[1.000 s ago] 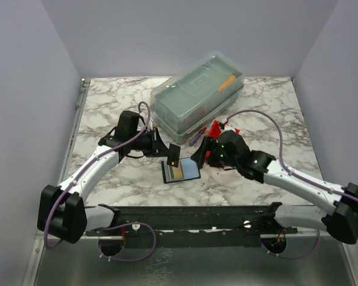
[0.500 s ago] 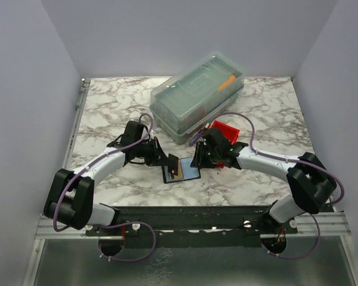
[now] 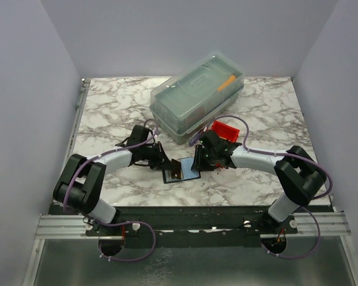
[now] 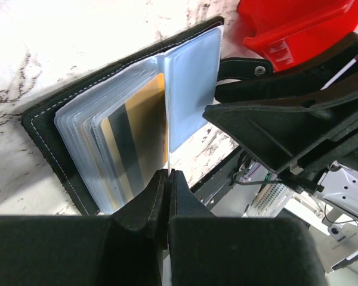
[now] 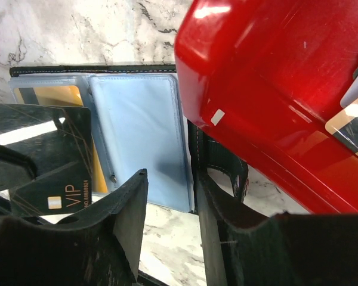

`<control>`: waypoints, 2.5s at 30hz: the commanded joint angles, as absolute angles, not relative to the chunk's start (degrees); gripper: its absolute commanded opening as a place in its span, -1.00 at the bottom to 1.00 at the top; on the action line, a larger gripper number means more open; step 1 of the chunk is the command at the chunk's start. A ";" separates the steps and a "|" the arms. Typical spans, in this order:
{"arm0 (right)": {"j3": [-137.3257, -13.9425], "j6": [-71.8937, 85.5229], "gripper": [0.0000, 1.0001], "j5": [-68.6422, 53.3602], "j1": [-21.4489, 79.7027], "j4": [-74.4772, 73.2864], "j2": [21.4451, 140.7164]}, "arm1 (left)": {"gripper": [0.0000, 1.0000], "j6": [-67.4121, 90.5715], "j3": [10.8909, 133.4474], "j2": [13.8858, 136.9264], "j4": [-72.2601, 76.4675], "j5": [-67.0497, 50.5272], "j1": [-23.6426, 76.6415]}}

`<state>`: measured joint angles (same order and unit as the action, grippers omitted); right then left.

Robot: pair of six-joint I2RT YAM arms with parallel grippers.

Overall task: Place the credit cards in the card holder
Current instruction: Insert the credit card into the card slot.

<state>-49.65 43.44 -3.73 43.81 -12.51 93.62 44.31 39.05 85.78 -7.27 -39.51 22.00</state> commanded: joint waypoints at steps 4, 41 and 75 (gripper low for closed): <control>-50.52 42.81 -0.18 -2.02 43.57 -13.27 95.04 | -1.00 43.62 39.81 89.21 -5.72 -41.17 22.75; -50.05 42.81 -0.20 -5.17 43.37 -10.91 99.05 | -1.00 49.56 35.88 94.90 11.78 -40.35 24.18; -43.56 49.21 -0.06 -3.91 42.84 -15.91 88.18 | -1.00 61.61 28.45 93.13 23.74 -32.95 27.53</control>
